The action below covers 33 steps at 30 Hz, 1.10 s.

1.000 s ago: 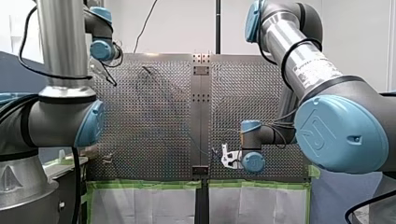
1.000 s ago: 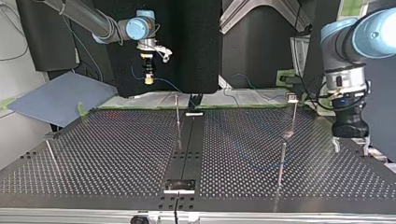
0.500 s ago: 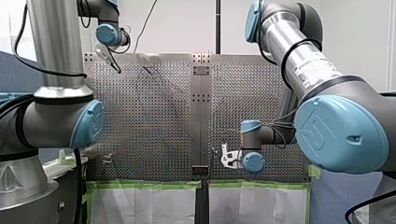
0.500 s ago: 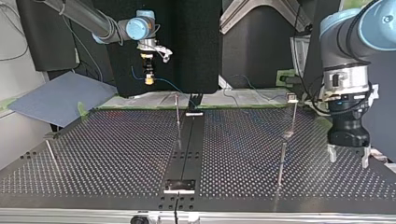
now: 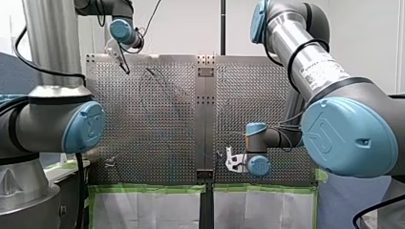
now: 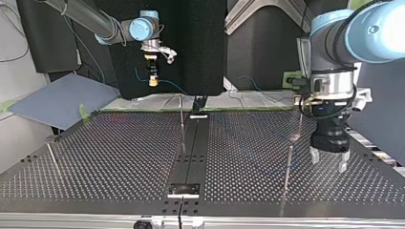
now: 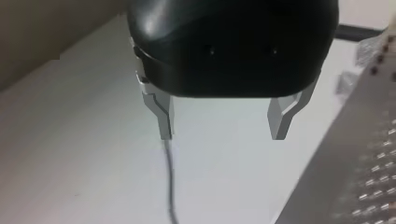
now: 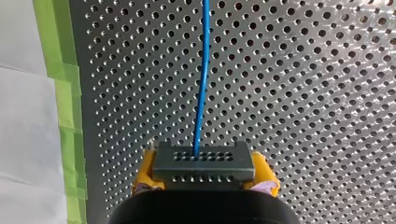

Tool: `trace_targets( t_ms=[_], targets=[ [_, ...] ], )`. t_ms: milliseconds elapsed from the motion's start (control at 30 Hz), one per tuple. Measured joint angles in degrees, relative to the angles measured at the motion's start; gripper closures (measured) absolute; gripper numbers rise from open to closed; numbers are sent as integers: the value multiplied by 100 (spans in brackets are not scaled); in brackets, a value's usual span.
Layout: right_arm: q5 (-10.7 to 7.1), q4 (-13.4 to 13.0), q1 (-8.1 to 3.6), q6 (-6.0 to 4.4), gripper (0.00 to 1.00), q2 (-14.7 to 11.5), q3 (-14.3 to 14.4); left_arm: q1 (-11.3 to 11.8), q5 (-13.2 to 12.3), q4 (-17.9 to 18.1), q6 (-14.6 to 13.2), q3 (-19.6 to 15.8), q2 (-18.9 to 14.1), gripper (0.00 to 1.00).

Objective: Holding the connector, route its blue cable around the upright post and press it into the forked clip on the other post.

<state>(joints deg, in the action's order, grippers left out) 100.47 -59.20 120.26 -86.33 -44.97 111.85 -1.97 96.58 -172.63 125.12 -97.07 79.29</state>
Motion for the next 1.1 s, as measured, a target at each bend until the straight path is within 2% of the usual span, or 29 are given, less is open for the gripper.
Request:
trace_targets(
  t_ms=[200,333,633,800,1100],
  targets=[
    [0,-4,-2,-2,100,0,0,-303,5,-305,-308,4,41,0],
    [0,-4,-4,0,100,0,0,-401,12,-507,-509,5,75,0],
    [-2,35,9,1,100,0,1,-379,194,-926,-925,110,217,0],
    [-2,34,11,0,100,0,0,-367,222,-1177,-1180,180,336,0],
    [-3,18,16,0,100,0,0,-358,223,-1610,-1611,190,351,0]
  ],
)
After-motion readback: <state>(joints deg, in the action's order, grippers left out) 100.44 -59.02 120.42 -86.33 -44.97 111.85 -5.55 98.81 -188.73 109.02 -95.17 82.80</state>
